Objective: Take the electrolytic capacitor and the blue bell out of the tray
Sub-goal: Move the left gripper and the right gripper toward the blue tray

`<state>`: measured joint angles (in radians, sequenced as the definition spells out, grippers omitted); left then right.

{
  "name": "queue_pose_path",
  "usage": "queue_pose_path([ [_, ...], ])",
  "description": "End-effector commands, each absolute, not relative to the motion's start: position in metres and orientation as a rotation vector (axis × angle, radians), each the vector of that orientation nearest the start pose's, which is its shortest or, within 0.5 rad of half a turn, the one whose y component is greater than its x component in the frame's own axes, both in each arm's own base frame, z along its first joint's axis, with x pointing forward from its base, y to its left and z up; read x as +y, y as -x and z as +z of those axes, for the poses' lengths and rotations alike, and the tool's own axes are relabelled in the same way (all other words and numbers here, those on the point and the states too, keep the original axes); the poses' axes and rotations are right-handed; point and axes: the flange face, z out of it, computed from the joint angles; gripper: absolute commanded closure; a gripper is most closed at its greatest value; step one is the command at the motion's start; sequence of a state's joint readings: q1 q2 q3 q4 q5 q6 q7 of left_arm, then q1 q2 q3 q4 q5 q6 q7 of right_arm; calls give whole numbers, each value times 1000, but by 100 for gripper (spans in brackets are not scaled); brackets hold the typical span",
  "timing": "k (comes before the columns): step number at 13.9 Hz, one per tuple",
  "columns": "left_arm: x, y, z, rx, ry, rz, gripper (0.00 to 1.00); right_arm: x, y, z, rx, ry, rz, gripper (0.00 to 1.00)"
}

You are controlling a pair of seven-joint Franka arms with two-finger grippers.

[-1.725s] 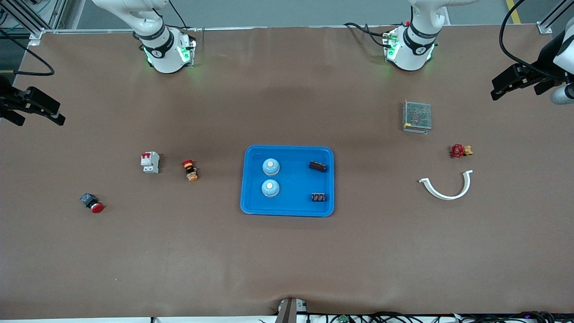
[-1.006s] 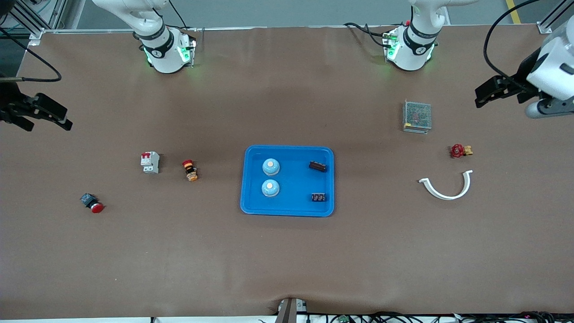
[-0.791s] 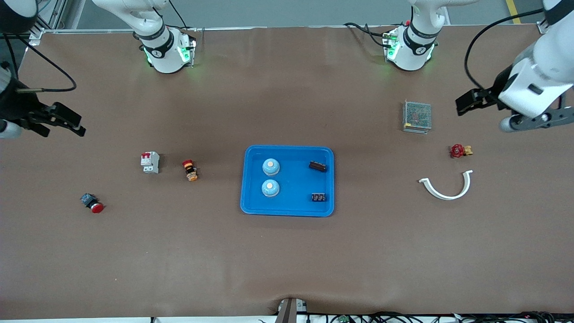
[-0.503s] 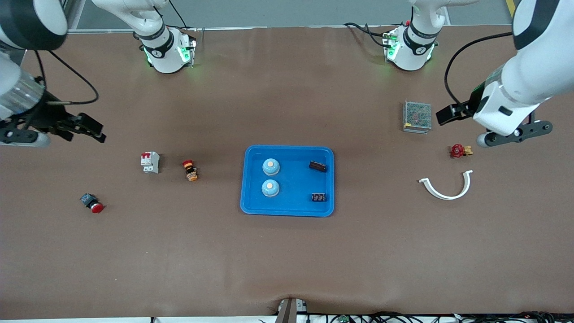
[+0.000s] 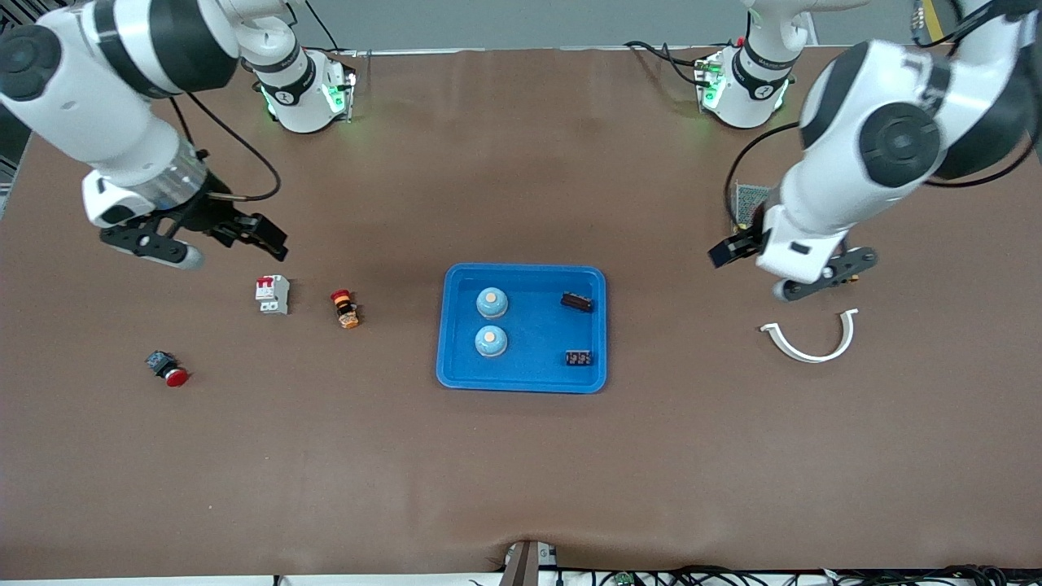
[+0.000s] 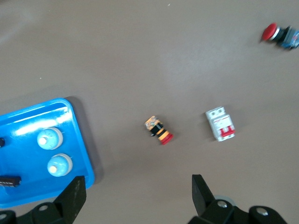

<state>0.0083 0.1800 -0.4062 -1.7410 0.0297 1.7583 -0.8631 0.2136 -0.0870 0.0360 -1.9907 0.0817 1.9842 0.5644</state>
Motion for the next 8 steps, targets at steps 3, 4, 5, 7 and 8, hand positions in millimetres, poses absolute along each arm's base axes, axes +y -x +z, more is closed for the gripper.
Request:
queue_pose_path([
  [3, -266, -543, 384, -1094, 2920, 181, 0, 203, -497, 488, 716, 2932, -48, 0],
  [4, -281, -540, 371, -1164, 2900, 186, 0, 216, -496, 479, 748, 2927, -34, 0],
  [5, -293, -538, 359, -1239, 2871, 184, 0, 229, -496, 469, 779, 2919, -31, 0],
  [7, -310, -538, 338, -1399, 2819, 186, 0, 260, -494, 444, 833, 2906, -22, 0],
  [8, -321, -537, 327, -1509, 2782, 184, 0, 278, -491, 432, 849, 2904, -26, 0],
])
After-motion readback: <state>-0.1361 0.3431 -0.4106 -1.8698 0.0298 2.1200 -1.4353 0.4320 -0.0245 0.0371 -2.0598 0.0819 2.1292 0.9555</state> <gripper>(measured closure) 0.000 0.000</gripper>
